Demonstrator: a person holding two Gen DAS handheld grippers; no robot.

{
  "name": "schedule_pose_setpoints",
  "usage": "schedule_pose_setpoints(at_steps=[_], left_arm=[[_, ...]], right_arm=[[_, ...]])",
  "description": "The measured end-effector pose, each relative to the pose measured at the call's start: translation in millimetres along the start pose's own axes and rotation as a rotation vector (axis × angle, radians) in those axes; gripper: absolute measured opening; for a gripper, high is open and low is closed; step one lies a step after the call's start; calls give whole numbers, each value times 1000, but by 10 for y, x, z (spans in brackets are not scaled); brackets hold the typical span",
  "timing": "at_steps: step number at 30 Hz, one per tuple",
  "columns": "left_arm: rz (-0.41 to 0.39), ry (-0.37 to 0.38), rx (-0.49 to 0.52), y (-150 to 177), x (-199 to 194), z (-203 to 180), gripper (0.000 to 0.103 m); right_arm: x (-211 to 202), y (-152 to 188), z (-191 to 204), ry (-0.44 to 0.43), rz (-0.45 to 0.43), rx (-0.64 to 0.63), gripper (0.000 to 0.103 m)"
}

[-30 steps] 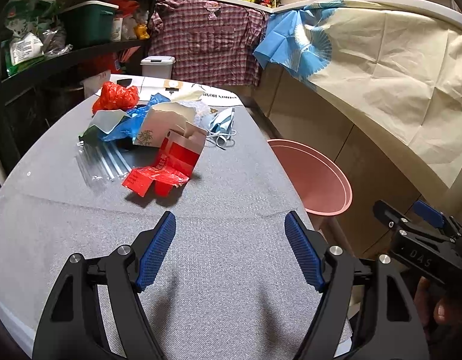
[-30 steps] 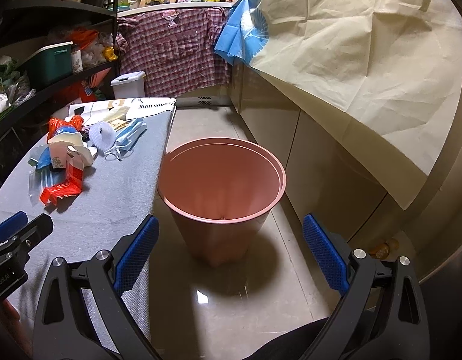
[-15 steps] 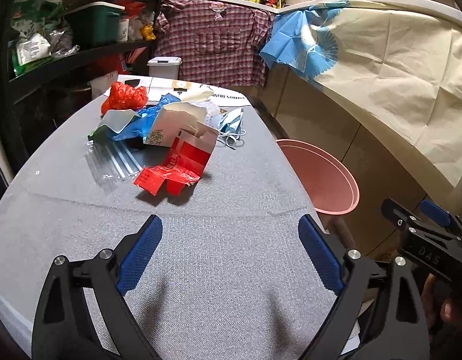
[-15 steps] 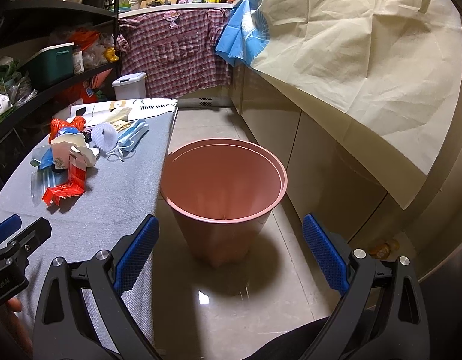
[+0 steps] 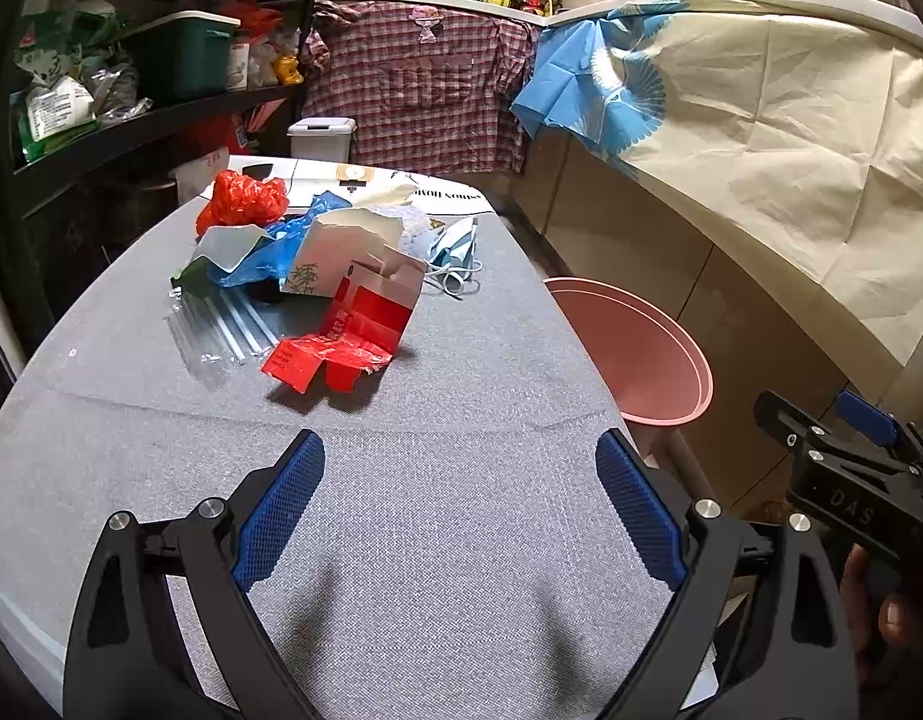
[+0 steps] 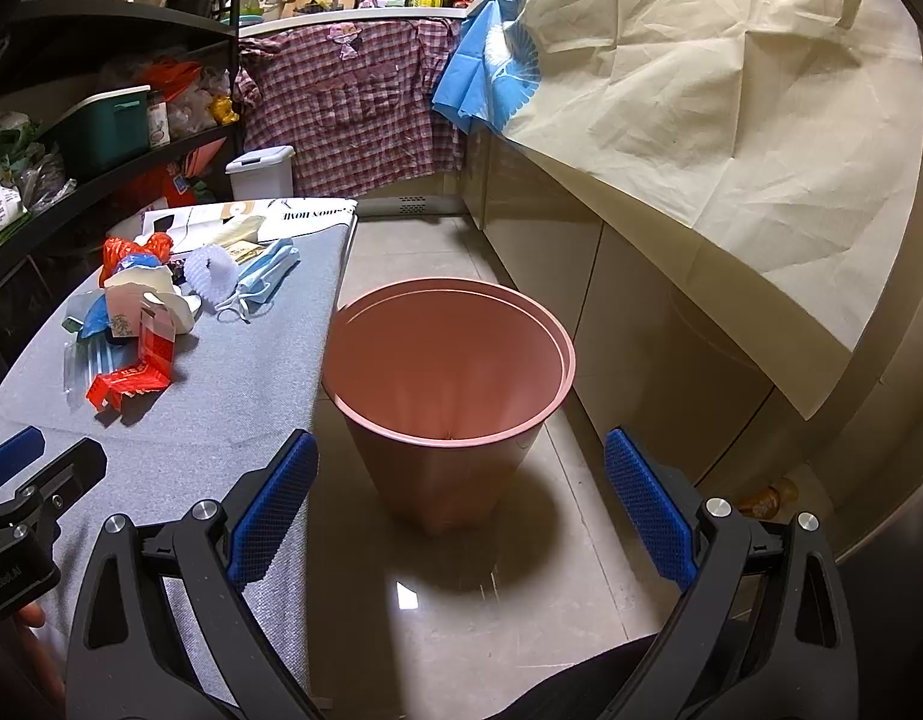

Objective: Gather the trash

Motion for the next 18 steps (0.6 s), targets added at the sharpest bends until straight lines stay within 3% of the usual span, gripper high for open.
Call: schedule_pose_setpoints(at_steps=[10, 18], left_arm=[[-2, 1, 10, -8, -9, -39, 89], [-2, -12, 8, -22, -9, -42, 89]], right_arm=[[-11, -2, 1, -1, -2, -2, 93], [-34, -2, 8, -12, -9, 0, 80]])
Point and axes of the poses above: each gripper's, at about its wrist camera, not at the fingertips, and x roughly the way its jaws point, z to its left, y to its underside, the point moved 4 cm from there along x, roughly the way its jaws point, and after that the axes turned 12 degrees about y, right-handed, at the moved point
